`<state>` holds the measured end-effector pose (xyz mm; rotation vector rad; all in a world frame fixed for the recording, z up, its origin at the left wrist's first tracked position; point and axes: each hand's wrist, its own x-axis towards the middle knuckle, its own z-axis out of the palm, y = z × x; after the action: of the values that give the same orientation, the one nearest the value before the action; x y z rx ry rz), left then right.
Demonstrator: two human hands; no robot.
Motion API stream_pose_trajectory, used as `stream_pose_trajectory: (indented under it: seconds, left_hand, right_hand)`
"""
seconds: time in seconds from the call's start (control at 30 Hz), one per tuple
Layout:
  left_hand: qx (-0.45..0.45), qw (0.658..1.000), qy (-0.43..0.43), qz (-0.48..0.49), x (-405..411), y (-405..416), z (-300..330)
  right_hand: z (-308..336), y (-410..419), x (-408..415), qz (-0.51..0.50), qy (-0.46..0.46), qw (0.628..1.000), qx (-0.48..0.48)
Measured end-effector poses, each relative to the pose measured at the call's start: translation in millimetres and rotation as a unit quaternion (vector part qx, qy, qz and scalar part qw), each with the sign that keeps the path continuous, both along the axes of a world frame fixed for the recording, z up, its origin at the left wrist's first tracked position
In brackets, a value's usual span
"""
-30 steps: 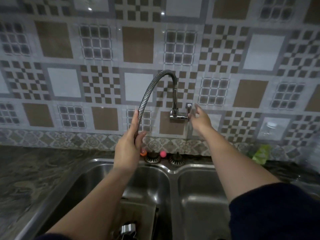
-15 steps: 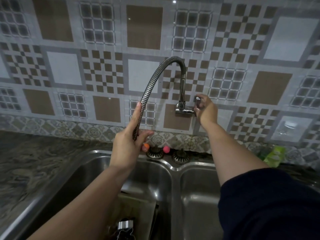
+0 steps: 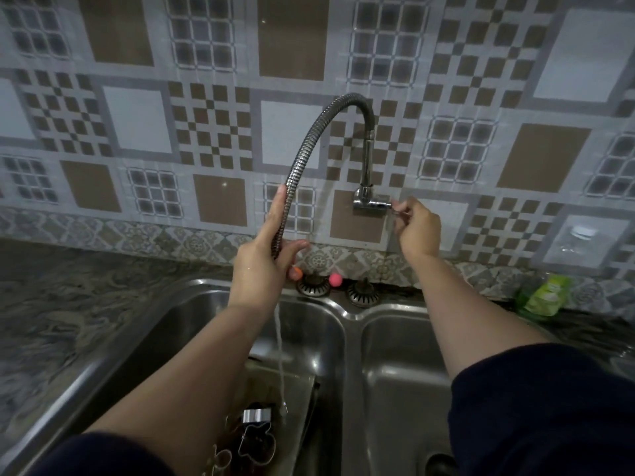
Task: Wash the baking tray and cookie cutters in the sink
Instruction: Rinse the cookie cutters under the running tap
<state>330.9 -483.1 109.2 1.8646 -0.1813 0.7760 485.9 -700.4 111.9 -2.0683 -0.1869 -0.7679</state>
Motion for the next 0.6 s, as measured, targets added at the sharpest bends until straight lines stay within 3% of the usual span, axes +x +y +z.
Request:
stream_pose_trajectory:
  seconds: [0.13, 0.23, 0.33, 0.4, 0.6]
  left_hand:
    - [0.013, 1.0, 0.022, -0.013, -4, 3, 3]
    - [0.048, 0.997, 0.057, 0.01, -14, 10, -5]
    - [0.056, 0.993, 0.098, 0.025, -35, 16, -27]
    - [0.056, 0.986, 0.154, 0.036, -50, 23, -49]
    - [0.165, 0.908, 0.379, 0.067, -83, 62, -143]
  right_hand:
    - [-2, 6, -26, -0.01, 0.061, 0.996, -0.068]
    - [-29, 33, -66, -0.015, 0.07, 0.996, -0.061]
    - [-71, 65, -106, 0.05, 0.094, 0.991, -0.08]
    - [-100, 87, -132, 0.111, 0.159, 0.977, -0.088]
    - [-170, 137, -184, 0.182, 0.36, 0.904, -0.139]
